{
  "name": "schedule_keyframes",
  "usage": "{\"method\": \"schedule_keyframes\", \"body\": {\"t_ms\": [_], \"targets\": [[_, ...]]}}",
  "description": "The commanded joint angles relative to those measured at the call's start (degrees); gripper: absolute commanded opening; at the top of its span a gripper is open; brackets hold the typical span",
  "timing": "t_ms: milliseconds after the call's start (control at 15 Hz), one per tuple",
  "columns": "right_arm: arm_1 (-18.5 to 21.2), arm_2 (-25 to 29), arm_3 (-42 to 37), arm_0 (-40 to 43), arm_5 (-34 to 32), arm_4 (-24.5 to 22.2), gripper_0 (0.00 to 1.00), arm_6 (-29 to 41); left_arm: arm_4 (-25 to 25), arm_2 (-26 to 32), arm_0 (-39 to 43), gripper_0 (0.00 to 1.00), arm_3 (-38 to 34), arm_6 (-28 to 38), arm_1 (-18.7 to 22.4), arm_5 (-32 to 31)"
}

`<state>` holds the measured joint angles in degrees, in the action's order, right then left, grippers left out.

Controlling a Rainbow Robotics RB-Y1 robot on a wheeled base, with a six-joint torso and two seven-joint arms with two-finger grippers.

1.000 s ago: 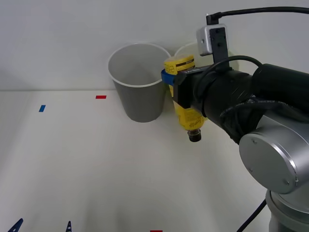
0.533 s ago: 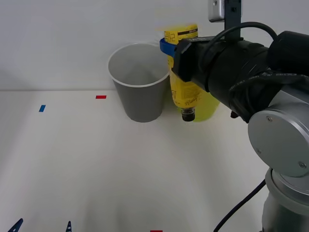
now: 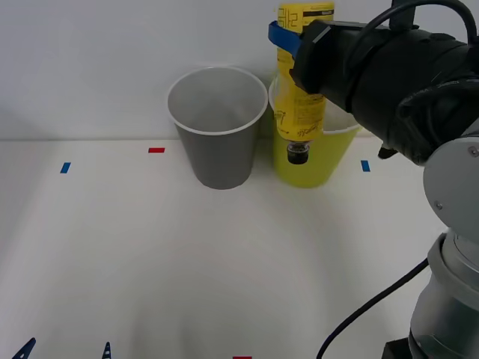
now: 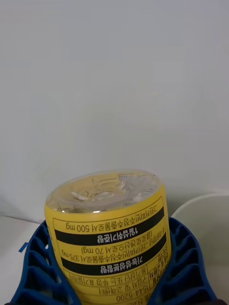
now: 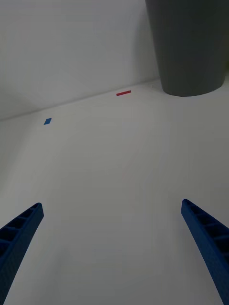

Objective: Put cans in the gray bin and PET bottles in the light green bin.

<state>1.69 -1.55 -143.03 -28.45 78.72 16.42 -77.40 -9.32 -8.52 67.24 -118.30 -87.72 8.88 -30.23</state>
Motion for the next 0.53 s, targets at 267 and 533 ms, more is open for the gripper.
{"method": "schedule_keyframes", "body": {"t_ms": [267,533], "targets": [[3.2,3.8,-1.5,0.1,-0.2,1.6,0.0,-0.6,0.0,0.0,0.0,1.0,0.0,0.0,0.0,0.0],[4.6,5.0,-2.0,0.1,-2.8,-0.9,0.0,0.8,0.0,0.0,0.0,0.99,0.0,0.0,0.0,0.0]]}}
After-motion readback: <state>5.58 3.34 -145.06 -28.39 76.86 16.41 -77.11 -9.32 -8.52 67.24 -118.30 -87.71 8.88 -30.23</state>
